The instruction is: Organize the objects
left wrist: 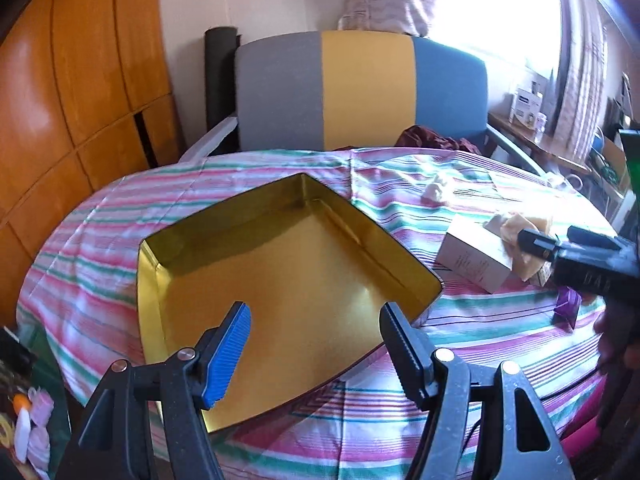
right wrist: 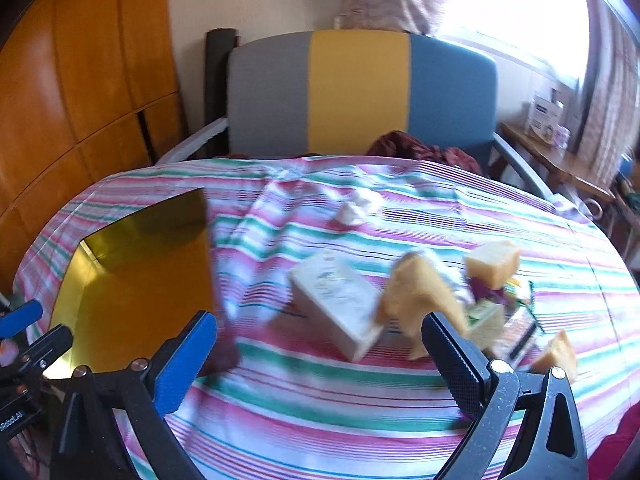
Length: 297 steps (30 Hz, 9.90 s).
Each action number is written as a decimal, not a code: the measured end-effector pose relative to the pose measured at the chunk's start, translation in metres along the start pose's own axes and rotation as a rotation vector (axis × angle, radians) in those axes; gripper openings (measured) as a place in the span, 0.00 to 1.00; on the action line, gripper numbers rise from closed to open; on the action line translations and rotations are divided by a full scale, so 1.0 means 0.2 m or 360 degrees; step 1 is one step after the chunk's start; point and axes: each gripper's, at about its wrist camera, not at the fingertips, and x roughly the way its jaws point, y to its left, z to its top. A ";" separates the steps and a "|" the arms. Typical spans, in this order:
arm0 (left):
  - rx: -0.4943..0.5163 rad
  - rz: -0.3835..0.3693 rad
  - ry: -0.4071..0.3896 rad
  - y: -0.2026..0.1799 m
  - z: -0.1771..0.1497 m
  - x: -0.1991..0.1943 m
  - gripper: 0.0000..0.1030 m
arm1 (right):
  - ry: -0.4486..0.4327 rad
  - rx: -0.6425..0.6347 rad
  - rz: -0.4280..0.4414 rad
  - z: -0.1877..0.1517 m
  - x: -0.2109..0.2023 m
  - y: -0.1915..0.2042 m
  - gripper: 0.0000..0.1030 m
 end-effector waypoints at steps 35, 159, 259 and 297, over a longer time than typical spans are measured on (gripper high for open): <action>-0.0206 -0.0541 0.0662 -0.76 0.39 0.76 0.71 | -0.0086 0.0748 -0.0014 0.02 0.02 -1.02 1.00; -0.0832 0.0227 0.0165 0.95 -0.31 0.00 0.62 | 0.0738 -0.0161 0.1015 0.04 0.56 1.29 0.60; 0.0313 -0.0341 0.0440 -0.98 0.77 1.37 0.36 | -0.0110 0.1184 -0.0021 0.04 0.11 -1.23 0.99; 0.0000 -0.0583 0.0271 -0.25 0.04 0.17 0.36 | 0.0640 -0.0438 -0.0029 -0.03 0.50 -0.53 0.98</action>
